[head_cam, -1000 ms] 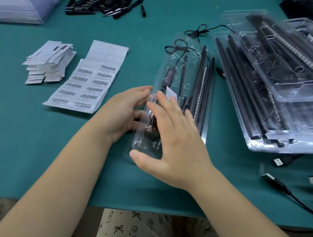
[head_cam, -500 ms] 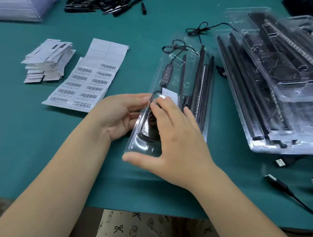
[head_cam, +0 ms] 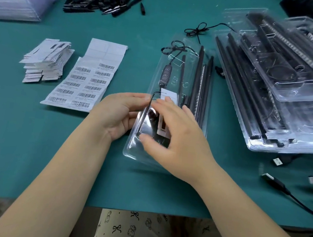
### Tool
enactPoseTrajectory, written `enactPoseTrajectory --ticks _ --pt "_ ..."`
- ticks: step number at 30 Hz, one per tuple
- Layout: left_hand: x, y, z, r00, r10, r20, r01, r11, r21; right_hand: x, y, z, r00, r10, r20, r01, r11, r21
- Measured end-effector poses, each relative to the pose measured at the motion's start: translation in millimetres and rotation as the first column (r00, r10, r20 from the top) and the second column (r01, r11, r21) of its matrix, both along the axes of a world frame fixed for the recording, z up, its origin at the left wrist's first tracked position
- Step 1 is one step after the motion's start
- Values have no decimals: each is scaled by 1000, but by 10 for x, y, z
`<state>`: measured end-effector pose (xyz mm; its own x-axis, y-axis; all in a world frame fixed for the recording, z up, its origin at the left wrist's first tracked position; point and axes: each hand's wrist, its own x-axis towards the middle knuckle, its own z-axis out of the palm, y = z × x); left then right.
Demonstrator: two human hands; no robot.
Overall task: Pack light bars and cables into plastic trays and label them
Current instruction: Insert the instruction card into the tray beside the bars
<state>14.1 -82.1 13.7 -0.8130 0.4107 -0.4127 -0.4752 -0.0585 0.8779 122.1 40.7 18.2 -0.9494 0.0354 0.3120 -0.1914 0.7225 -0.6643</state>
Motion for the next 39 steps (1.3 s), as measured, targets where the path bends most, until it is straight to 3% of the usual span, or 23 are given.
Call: enactPoseTrajectory --ticks 2,5,7,8,9,10,12,15,17,24,27,29,34,39 --pt "15 23 14 1000 29 -5 -29 999 -15 78 44 43 995 -55 -84 39 981 -190" --pt "37 66 20 997 67 -30 -69 996 -61 330 49 70 990 -1 -138 -15 994 -110" --pt "45 78 6 994 105 -27 -106 993 -50 560 -12 68 985 106 140 -81 982 -171" --pt "45 84 -3 993 118 -24 -119 992 -39 656 -69 90 917 194 350 -62 933 -354" --pt "53 99 -12 992 123 -18 -123 992 -30 717 -132 114 802 324 502 47 804 -593" --pt "64 120 -21 993 120 -14 -120 993 -20 744 -182 108 698 434 569 231 616 -753" --pt "108 178 -21 994 111 -10 -111 994 15 723 -244 81 635 498 590 527 279 -803" --pt "156 246 -7 994 91 -54 -87 994 61 576 -268 133 726 366 582 651 -95 -753" --pt "181 268 2 990 86 -110 -77 994 81 466 -259 145 792 193 579 610 -243 -754" --pt "211 281 30 979 134 -156 -115 985 126 234 -148 39 831 -105 546 526 -166 -834" --pt "217 270 46 973 140 -181 -116 984 138 239 -101 16 869 -140 475 473 -54 -880" --pt "217 263 58 971 137 -194 -110 983 144 256 -98 -7 894 -119 432 432 -29 -901" --pt "244 274 68 975 126 -185 -97 983 156 224 -55 0 925 -4 380 377 -129 -917" --pt "236 255 48 982 128 -141 -106 982 155 219 -70 -10 929 -22 369 362 -142 -921"
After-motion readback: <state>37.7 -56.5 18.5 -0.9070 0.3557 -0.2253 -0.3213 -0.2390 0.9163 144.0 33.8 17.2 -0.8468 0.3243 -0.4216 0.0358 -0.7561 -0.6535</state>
